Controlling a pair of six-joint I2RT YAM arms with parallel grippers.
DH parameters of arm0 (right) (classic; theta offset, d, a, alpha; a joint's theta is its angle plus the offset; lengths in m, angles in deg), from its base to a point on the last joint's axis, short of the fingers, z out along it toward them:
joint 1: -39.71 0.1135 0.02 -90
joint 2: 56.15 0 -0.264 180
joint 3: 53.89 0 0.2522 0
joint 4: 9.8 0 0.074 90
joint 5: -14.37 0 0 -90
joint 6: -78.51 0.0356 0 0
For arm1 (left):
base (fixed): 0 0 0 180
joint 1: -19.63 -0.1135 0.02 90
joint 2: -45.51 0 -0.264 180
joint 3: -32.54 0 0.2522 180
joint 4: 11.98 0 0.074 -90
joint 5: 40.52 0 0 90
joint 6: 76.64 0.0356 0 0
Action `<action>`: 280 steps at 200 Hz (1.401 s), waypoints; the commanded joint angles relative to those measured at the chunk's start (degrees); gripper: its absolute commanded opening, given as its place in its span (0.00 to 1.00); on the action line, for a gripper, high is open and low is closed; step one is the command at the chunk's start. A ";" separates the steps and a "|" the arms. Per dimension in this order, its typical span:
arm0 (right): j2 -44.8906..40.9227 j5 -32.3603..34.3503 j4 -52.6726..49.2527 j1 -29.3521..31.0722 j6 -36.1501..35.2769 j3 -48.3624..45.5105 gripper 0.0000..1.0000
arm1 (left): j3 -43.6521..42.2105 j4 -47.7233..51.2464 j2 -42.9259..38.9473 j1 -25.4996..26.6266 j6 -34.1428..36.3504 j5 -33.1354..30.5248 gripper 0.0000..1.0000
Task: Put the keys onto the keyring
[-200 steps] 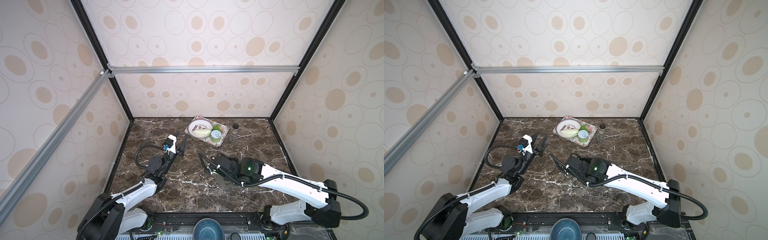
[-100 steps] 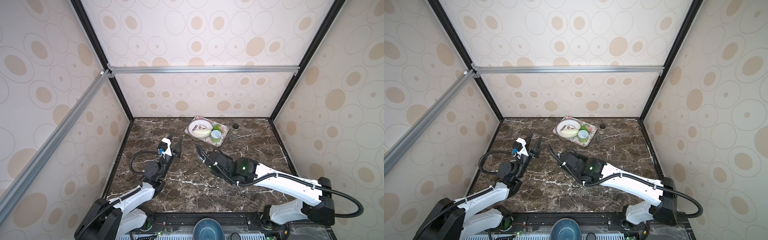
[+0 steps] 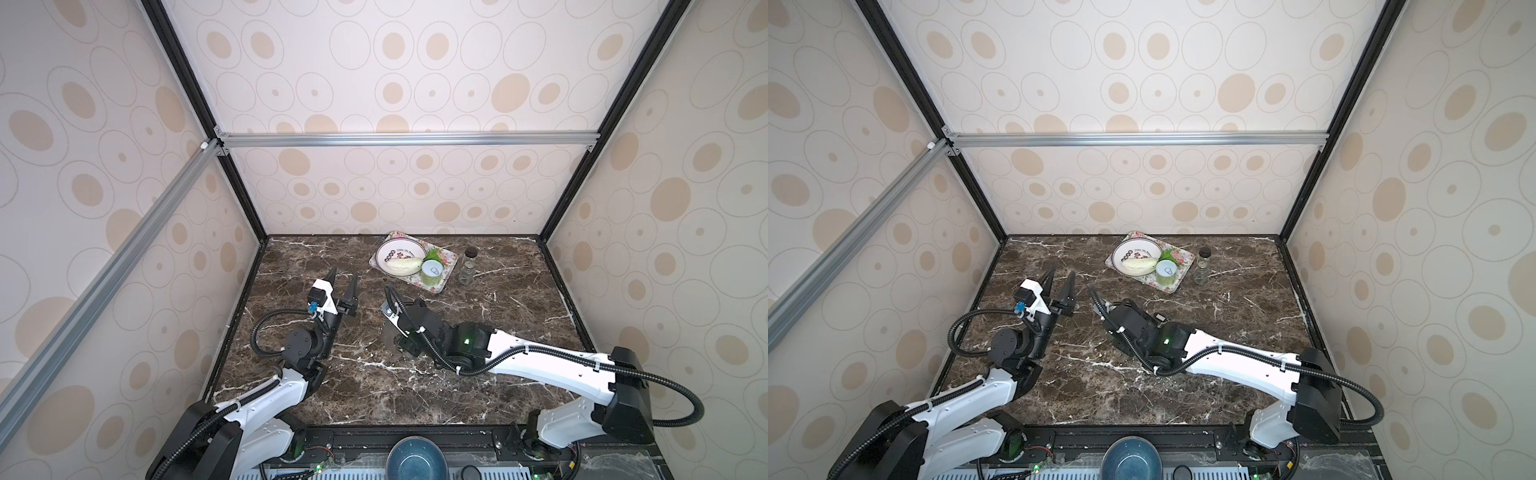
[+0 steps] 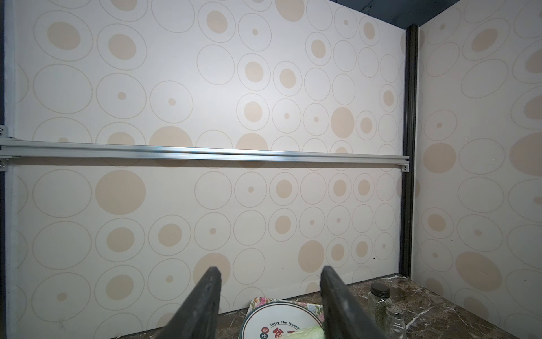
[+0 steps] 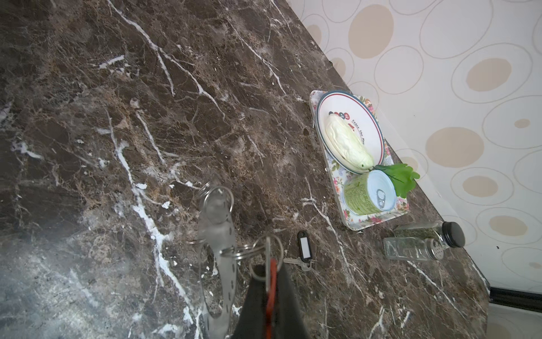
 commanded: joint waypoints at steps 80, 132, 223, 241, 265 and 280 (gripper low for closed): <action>0.08 3.43 11.28 0.46 4.49 -4.78 0.00 | -0.35 -3.01 -0.63 -0.74 -1.56 -0.67 0.55; -3.11 6.70 12.37 0.28 10.07 -11.10 0.00 | -0.15 -3.19 0.10 -0.90 -1.74 -0.49 0.55; -5.66 8.97 8.28 0.11 23.57 -22.11 0.00 | -0.13 -3.31 0.32 -0.92 -2.53 0.29 0.56; -5.65 8.27 8.25 0.11 26.07 -24.04 0.00 | 0.02 -3.55 0.54 -0.93 -2.53 0.18 0.56; -5.17 5.41 11.35 0.07 28.98 -27.04 0.00 | 0.11 -3.46 0.72 -1.02 -2.88 0.72 0.56; -4.19 3.26 13.55 0.27 30.53 -28.05 0.00 | 0.13 -3.55 1.02 -1.00 -2.88 0.73 0.56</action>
